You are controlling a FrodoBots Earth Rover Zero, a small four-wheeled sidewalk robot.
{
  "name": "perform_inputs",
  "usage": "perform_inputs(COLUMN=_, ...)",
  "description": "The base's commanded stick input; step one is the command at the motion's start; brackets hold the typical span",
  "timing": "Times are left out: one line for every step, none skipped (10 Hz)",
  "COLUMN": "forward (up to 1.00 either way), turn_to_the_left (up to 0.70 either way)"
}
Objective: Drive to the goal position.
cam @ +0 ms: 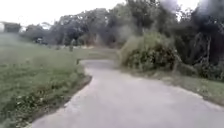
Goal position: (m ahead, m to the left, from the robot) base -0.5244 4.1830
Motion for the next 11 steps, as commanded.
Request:
perform_inputs(forward=1.0, turn_to_the_left=0.09)
perform_inputs(forward=1.0, turn_to_the_left=0.09)
perform_inputs(forward=1.0, turn_to_the_left=0.09)
perform_inputs(forward=1.0, turn_to_the_left=0.09)
perform_inputs(forward=1.0, turn_to_the_left=0.09)
perform_inputs(forward=1.0, turn_to_the_left=0.02)
perform_inputs(forward=1.0, turn_to_the_left=0.02)
perform_inputs(forward=1.0, turn_to_the_left=0.0)
perform_inputs(forward=1.0, turn_to_the_left=0.0)
perform_inputs(forward=1.0, turn_to_the_left=-0.16)
perform_inputs(forward=1.0, turn_to_the_left=-0.26)
